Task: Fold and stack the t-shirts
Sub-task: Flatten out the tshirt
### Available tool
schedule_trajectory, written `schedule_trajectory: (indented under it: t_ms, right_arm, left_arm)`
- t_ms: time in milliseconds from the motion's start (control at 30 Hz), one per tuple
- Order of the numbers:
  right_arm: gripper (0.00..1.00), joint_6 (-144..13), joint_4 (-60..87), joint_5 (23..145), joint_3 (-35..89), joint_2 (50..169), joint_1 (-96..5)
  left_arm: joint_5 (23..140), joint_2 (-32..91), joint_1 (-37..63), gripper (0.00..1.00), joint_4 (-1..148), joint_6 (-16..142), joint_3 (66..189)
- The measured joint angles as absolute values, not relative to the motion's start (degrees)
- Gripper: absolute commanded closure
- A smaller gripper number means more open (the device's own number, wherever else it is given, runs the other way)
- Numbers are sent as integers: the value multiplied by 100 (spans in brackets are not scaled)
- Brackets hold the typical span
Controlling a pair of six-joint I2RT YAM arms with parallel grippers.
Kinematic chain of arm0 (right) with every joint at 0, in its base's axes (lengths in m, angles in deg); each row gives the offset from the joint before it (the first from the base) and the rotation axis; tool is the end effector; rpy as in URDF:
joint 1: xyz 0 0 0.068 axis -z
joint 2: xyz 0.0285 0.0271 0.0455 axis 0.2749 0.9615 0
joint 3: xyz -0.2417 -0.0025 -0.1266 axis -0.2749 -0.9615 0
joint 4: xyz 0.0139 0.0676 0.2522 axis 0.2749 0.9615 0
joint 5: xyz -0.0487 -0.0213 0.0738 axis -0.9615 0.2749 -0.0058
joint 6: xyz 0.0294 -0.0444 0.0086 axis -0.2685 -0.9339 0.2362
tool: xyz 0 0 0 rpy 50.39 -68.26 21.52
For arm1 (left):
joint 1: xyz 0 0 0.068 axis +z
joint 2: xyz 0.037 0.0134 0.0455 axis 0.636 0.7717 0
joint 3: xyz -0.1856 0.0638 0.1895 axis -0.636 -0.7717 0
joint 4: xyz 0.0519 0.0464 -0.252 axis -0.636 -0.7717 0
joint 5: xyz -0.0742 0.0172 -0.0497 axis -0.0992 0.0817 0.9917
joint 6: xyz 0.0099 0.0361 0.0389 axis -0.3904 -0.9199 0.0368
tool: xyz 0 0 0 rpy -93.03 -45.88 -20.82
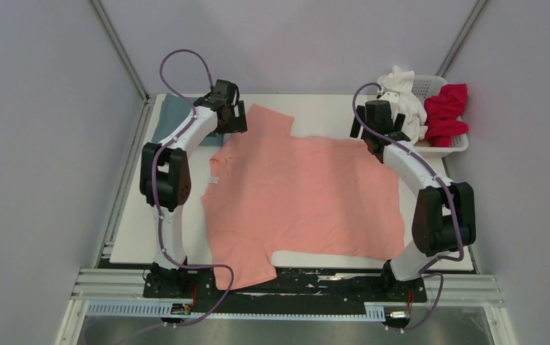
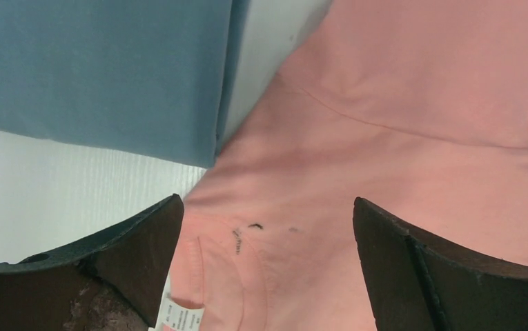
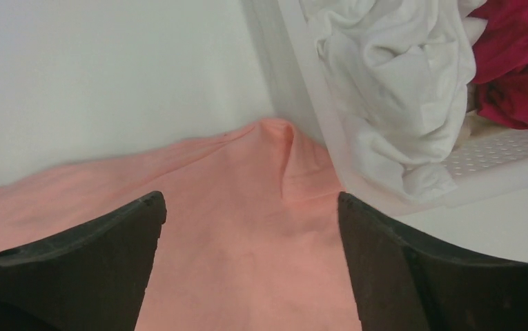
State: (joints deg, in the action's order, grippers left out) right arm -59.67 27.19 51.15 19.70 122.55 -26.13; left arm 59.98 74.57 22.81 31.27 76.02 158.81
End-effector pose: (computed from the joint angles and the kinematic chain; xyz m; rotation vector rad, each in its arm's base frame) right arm 0.3636 0.0498 0.2581 0.2818 2.1823 -0.2737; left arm 0.4474 -0.1255 0.2350 -0.2674 2.5125 0.0128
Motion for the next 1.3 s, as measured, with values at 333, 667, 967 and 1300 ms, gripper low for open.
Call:
schedule_trajectory:
  t_ms: [333,667,967,1300]
  right_arm:
    - [0,-5806,2476,6188,1315,10786,-2618]
    - [0,-5633,2551,7095,742,11169,-2628]
    - [0,-5635,2717,7290,1203,12533,-2633]
    - [0,-5725,2824,6975,1872,13584,-2635]
  left_arm:
    - [6721,6161,2198,0,3634,7921,14952]
    - [7832,4932,1748,0,4941,8671,11543]
    - [7729,4451,1724,0,5677,9325,10411]
    - [6995,3431,2362,0,5389,9801,9512]
